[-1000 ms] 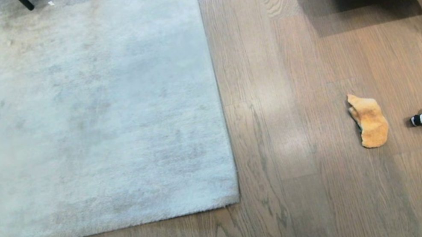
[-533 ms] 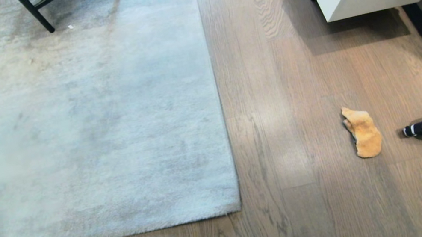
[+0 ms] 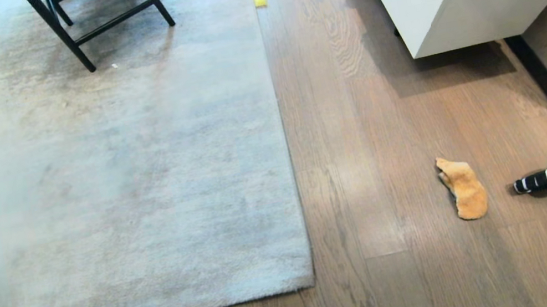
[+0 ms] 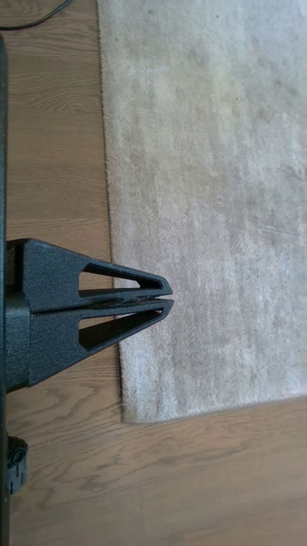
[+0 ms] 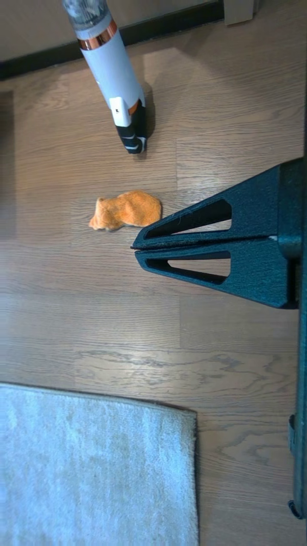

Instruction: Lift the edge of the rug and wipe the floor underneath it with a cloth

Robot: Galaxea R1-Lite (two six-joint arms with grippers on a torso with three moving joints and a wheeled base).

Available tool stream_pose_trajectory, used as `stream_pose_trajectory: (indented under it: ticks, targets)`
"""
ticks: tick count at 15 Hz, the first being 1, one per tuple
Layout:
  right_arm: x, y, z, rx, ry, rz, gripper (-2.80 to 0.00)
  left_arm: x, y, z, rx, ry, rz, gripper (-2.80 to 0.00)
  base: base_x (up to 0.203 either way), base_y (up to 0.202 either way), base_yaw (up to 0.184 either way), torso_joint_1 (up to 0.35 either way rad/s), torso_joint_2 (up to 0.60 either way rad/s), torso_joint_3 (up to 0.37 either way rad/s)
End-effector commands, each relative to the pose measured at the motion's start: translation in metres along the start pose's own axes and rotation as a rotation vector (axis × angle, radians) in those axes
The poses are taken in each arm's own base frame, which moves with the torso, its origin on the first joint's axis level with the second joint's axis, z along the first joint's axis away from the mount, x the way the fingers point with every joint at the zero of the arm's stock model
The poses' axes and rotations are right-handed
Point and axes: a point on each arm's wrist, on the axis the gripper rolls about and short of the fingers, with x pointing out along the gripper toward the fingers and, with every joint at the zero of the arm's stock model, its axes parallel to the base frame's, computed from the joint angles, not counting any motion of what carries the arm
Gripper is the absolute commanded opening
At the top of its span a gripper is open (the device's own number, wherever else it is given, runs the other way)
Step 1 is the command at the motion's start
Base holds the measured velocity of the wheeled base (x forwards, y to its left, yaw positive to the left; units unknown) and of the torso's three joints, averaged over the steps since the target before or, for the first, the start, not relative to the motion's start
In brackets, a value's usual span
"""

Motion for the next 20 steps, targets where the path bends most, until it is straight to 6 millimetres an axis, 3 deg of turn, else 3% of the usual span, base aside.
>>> stream_pose_trajectory:
  ticks: [1,20]
  targets:
    - [0.0001,0.0000,0.0001,0.000,0.000,0.000,-2.80,0.0000,0.0000,0.0000,0.000,0.000,0.000,-2.80,0.000,0.000,0.000,0.002,0.00,0.204]
    - [0.0001,0.0000,0.0001,0.000,0.000,0.000,-2.80,0.0000,0.0000,0.0000,-0.001,0.000,0.000,-2.80,0.000,0.000,0.000,0.003,0.00,0.203]
